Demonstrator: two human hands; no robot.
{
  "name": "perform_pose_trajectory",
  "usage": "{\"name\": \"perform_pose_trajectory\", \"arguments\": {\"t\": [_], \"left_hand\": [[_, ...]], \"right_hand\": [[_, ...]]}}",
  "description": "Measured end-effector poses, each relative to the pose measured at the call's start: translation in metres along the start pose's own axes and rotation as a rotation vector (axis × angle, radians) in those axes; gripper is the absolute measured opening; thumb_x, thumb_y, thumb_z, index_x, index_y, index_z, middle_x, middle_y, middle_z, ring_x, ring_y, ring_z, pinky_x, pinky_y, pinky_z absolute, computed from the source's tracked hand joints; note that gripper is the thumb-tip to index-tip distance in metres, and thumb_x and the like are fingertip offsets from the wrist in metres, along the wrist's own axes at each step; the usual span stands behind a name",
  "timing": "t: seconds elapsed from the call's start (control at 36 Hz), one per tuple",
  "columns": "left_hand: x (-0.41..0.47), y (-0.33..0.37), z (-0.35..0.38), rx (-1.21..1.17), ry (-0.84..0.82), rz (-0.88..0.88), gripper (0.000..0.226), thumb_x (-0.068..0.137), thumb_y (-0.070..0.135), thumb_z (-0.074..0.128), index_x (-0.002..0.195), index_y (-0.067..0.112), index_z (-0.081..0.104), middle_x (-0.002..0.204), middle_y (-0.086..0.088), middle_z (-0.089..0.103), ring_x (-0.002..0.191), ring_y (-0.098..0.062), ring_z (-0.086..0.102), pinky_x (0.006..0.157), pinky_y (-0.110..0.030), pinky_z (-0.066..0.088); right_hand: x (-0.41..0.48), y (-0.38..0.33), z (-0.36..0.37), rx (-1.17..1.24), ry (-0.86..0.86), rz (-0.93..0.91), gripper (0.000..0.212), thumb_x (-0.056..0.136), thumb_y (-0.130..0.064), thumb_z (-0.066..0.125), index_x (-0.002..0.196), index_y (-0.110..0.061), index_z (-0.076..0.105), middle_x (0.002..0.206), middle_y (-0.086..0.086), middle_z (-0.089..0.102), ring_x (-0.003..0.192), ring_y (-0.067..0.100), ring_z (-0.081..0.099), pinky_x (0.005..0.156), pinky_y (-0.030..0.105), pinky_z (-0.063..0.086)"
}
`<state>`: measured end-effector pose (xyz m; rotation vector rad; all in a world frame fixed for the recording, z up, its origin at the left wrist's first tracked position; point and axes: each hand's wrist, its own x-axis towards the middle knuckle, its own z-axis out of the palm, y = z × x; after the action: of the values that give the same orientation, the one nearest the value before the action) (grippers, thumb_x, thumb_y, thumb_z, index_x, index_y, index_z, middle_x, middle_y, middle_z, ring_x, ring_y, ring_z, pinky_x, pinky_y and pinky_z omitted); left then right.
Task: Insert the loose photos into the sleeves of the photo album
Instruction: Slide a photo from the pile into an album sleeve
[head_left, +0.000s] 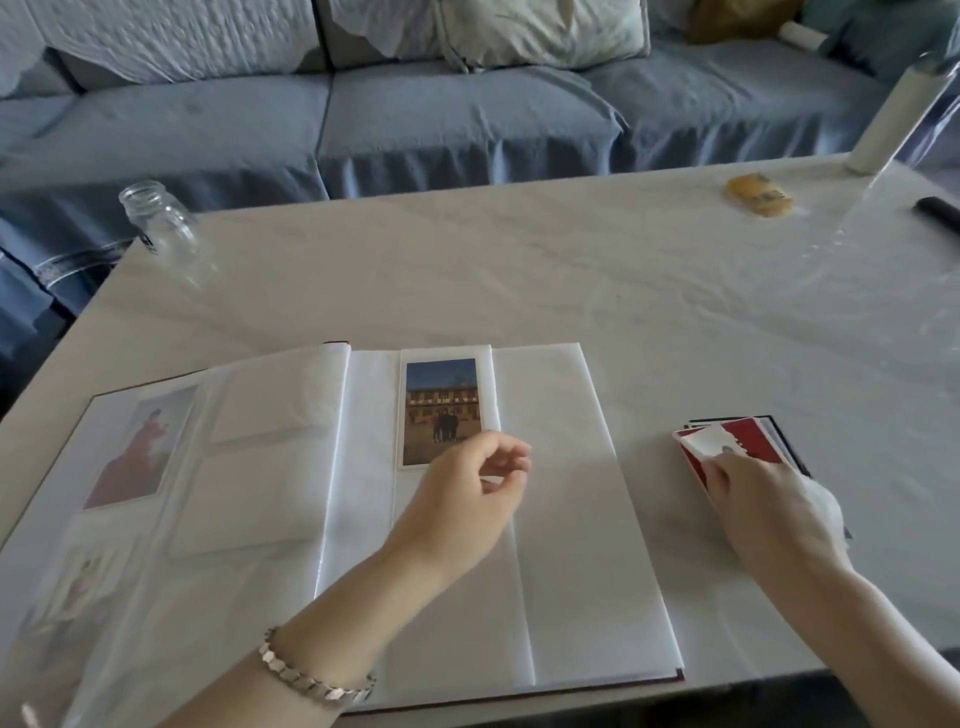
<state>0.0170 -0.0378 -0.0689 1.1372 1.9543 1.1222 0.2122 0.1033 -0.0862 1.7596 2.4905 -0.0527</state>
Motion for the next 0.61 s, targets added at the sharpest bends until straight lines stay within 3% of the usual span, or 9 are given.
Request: {"name": "perform_pose_trajectory", "arguments": {"t": [0.06, 0.11, 0.17, 0.22, 0.31, 0.36, 0.5, 0.61], "left_hand": [[0.000, 0.006, 0.007, -0.026, -0.025, 0.002, 0.023, 0.090, 0.010, 0.058, 0.087, 0.033, 0.060, 0.092, 0.010, 0.068, 0.086, 0.002, 0.062, 0.080, -0.011, 0.048], [0.000, 0.011, 0.012, -0.084, -0.056, -0.025, 0.019, 0.091, 0.015, 0.058, 0.086, 0.033, 0.061, 0.093, 0.008, 0.070, 0.089, -0.002, 0.064, 0.084, -0.018, 0.050], [0.000, 0.018, 0.015, -0.233, -0.102, -0.123, 0.012, 0.093, 0.020, 0.056, 0.088, 0.028, 0.063, 0.095, 0.002, 0.071, 0.089, -0.009, 0.067, 0.084, -0.027, 0.053], [0.000, 0.027, 0.016, -0.417, -0.155, -0.248, 0.014, 0.094, 0.026, 0.052, 0.091, 0.020, 0.065, 0.101, -0.005, 0.071, 0.090, -0.015, 0.069, 0.081, -0.030, 0.054], [0.000, 0.032, 0.015, -0.560, -0.161, -0.310, 0.027, 0.096, 0.028, 0.049, 0.096, 0.009, 0.068, 0.097, -0.008, 0.072, 0.087, -0.017, 0.071, 0.080, -0.031, 0.056], [0.000, 0.030, 0.014, -0.562, -0.095, -0.280, 0.025, 0.097, 0.017, 0.048, 0.089, 0.008, 0.069, 0.086, -0.007, 0.072, 0.078, -0.012, 0.070, 0.075, -0.029, 0.057], [-0.003, 0.013, 0.001, -0.372, 0.010, -0.236, 0.028, 0.097, 0.005, 0.043, 0.089, 0.003, 0.070, 0.085, -0.013, 0.072, 0.072, -0.012, 0.069, 0.070, -0.029, 0.059], [-0.005, 0.000, -0.015, -0.155, -0.007, -0.122, 0.026, 0.098, 0.015, 0.045, 0.092, 0.004, 0.067, 0.083, -0.010, 0.068, 0.076, -0.011, 0.065, 0.070, -0.025, 0.057]], "right_hand": [[-0.003, -0.004, 0.000, 0.039, 0.021, 0.021, 0.028, 0.099, -0.023, 0.034, 0.094, -0.017, 0.061, 0.074, -0.001, 0.053, 0.068, 0.024, 0.049, 0.056, 0.027, 0.032], [-0.008, -0.008, -0.001, 0.131, 0.149, -0.026, 0.024, 0.096, -0.018, 0.043, 0.086, -0.013, 0.064, 0.078, 0.002, 0.064, 0.067, 0.026, 0.053, 0.055, 0.028, 0.033], [-0.015, -0.015, -0.004, 0.333, 0.382, -0.175, 0.028, 0.092, -0.017, 0.047, 0.073, -0.007, 0.065, 0.075, 0.007, 0.068, 0.060, 0.027, 0.058, 0.051, 0.029, 0.043], [-0.020, -0.027, -0.006, 0.414, 0.562, -0.426, 0.033, 0.088, -0.021, 0.046, 0.074, -0.005, 0.071, 0.078, 0.011, 0.072, 0.067, 0.028, 0.068, 0.057, 0.036, 0.056], [-0.023, -0.045, 0.001, 0.451, 0.488, -0.750, 0.032, 0.088, -0.024, 0.048, 0.095, -0.009, 0.074, 0.100, 0.004, 0.072, 0.094, 0.018, 0.069, 0.087, 0.038, 0.053], [-0.025, -0.051, 0.006, 0.510, 0.405, -0.809, 0.034, 0.090, -0.029, 0.047, 0.102, -0.011, 0.073, 0.106, 0.001, 0.070, 0.101, 0.015, 0.066, 0.091, 0.039, 0.051], [-0.029, -0.060, 0.002, 0.699, 0.223, -0.795, 0.054, 0.092, -0.057, 0.035, 0.111, -0.019, 0.069, 0.120, -0.013, 0.058, 0.114, 0.002, 0.051, 0.096, 0.029, 0.044], [-0.033, -0.062, -0.008, 0.894, 0.050, -0.488, 0.053, 0.080, -0.047, 0.054, 0.130, -0.033, 0.043, 0.127, -0.022, 0.040, 0.114, 0.002, 0.044, 0.083, 0.007, 0.041]]}}
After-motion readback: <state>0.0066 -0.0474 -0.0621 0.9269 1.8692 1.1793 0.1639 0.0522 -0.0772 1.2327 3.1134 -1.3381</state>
